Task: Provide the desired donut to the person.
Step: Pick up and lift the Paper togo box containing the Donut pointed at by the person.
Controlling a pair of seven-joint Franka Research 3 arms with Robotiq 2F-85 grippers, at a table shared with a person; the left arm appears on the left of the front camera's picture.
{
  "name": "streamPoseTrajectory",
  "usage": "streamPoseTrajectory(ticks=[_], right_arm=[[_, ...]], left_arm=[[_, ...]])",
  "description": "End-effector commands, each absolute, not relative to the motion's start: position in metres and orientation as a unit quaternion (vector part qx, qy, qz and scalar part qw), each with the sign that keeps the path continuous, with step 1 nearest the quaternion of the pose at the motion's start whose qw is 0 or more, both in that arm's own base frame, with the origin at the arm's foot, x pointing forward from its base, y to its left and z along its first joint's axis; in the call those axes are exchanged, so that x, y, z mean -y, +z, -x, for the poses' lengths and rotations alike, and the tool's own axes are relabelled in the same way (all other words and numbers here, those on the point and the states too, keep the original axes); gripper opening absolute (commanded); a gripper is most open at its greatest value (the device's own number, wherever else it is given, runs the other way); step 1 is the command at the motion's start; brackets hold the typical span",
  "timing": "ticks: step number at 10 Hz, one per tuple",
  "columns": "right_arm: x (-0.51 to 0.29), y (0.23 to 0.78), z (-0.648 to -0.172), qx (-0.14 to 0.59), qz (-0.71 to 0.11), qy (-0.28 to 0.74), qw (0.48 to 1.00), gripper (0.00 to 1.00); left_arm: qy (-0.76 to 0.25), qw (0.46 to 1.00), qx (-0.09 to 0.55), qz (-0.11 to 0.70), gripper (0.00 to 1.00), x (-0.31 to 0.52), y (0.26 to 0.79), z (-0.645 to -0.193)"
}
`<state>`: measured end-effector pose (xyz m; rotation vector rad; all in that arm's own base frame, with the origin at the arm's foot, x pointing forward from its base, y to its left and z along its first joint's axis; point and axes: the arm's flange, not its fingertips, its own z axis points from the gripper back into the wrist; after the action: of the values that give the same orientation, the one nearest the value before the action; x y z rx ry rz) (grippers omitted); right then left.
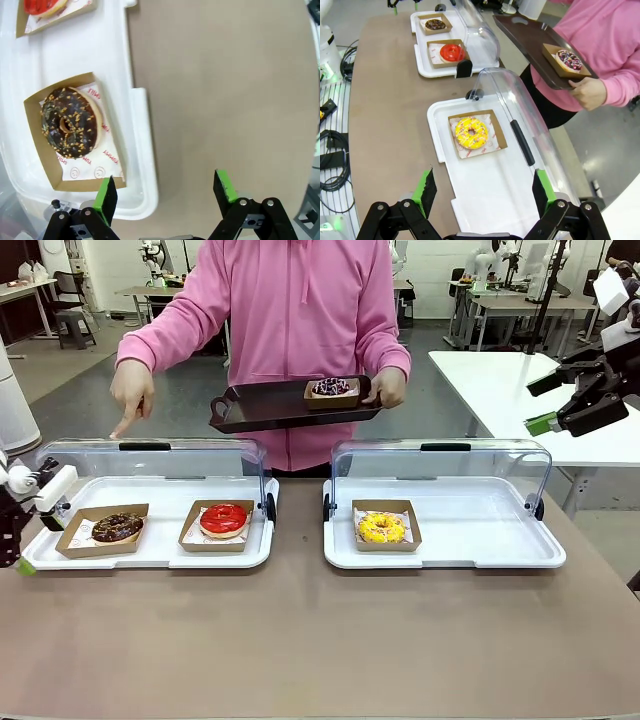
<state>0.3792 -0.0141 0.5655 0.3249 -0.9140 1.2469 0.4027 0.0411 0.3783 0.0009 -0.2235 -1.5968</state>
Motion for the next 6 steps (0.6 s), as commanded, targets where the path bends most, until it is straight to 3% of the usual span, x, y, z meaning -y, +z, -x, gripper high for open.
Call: streamPoseTrajectory(ticks=[1,6], right_arm=[[0.014,0.564,-0.379,0.409,-0.148,0.564,0.702,1.0],[0.014,0.564,-0.379,0.409,-0.148,0.564,0.702,1.0]], left_arm=[[-0.71,0.691,0.135,0.02,1.0,-0.045,0.363,-0.434],[-0.693,0.707,0.138,-0.04,1.0,-0.047,0.343,-0.471]])
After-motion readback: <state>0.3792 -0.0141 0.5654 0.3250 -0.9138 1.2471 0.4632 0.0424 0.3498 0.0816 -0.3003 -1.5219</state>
